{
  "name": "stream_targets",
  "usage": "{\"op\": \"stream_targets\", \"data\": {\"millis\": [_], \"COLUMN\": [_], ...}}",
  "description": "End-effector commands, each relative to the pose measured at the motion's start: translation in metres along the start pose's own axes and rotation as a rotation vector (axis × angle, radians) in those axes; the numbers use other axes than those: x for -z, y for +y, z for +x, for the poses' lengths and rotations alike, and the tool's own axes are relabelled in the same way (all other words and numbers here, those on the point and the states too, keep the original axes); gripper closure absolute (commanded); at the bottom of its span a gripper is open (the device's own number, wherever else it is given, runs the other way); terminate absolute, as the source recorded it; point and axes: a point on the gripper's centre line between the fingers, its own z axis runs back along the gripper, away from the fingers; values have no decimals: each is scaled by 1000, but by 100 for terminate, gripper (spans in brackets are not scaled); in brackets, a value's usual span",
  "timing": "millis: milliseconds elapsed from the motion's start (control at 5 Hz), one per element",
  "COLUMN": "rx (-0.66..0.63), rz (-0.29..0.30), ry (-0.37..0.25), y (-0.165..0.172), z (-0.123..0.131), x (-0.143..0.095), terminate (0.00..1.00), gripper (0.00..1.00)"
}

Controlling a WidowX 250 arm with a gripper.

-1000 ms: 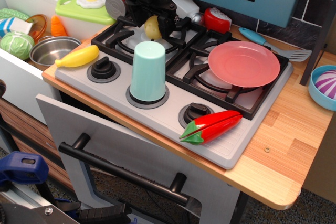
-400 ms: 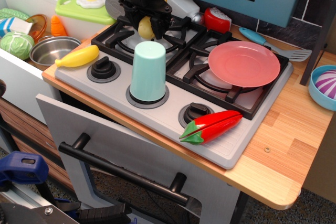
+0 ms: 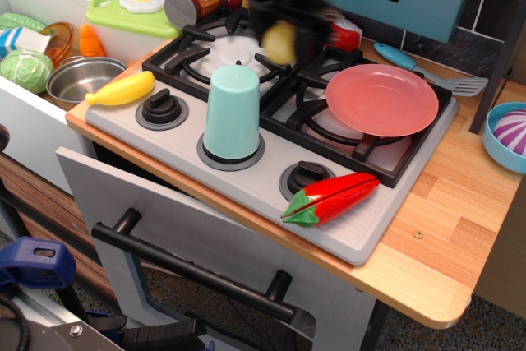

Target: Put potato on plate

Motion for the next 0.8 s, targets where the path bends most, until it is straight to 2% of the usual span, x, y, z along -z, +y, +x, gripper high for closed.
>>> {"op": "stream_targets", "data": {"millis": [0,200,400,600], "rx": [75,131,192,172], "rz": [-34,-93,-90,-122], "ry": [-54,-75,-100,-133], "y": [-21,-30,-33,-37], "z": [2,3,16,30], "x": [-30,-16,-10,-6], "terminate": [0,0,0,0], "gripper": [100,100,100,100]}}
